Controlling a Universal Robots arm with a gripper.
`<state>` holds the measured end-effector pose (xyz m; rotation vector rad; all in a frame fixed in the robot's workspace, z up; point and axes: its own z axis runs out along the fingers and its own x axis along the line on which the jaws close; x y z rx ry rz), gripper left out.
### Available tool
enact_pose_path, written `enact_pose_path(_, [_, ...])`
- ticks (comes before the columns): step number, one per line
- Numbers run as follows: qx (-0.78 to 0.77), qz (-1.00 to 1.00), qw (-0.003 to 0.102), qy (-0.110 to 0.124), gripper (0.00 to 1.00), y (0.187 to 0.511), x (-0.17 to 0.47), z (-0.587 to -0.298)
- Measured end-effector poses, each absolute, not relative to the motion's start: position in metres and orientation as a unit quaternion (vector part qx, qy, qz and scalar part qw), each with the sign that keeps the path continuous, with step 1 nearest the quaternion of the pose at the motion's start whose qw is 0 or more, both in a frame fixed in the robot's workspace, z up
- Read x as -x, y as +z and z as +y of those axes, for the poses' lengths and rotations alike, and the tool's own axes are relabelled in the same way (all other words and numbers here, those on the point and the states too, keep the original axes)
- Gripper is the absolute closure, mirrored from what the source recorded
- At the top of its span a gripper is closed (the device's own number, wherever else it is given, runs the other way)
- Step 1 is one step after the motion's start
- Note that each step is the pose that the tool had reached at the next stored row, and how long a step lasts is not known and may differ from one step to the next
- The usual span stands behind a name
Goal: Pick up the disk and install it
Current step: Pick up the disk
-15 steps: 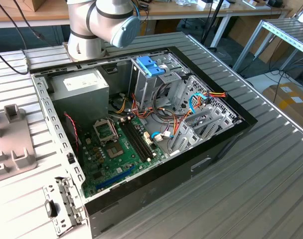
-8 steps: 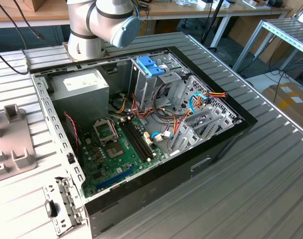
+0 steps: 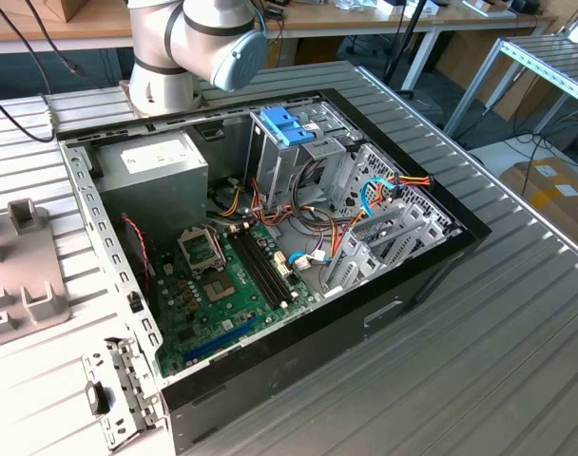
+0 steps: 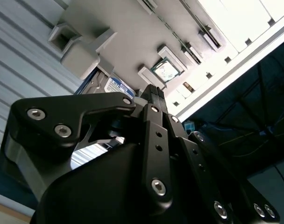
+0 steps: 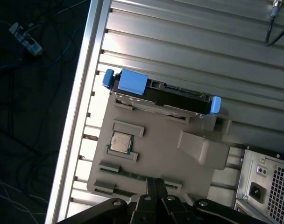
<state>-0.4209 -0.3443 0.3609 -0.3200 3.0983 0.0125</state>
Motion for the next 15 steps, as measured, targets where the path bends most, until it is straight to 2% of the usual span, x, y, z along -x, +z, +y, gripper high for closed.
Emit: enact_pose_path(15, [0.145, 0.989, 0.013, 0.005, 0.89, 0.3609, 0.4209, -0.3443])
